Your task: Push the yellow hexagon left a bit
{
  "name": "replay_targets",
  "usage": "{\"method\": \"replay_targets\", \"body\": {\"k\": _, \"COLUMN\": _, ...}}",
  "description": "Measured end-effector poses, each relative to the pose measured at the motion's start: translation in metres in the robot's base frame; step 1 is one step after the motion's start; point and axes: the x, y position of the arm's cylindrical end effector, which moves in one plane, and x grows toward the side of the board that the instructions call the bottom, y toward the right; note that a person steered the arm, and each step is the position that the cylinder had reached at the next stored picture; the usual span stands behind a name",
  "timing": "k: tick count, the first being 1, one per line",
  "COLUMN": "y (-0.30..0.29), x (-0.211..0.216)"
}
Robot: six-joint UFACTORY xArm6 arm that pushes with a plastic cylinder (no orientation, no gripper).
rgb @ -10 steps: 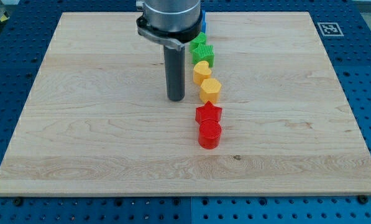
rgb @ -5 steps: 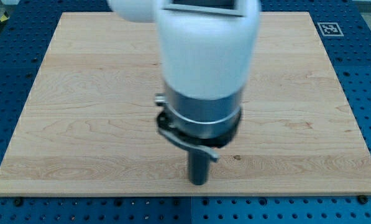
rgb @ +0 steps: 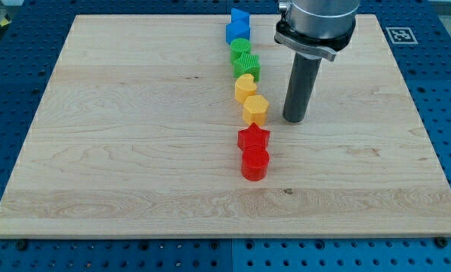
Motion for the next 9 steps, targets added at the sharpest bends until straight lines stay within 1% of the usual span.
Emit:
{"method": "replay_targets", "body": {"k": 2, "y": -0.015, "x": 0.0}}
{"method": "replay_targets", "body": {"k": 8, "y": -0.03, "x": 0.0}}
{"method": "replay_targets", "body": {"k": 9, "y": -0.03, "x": -0.006}}
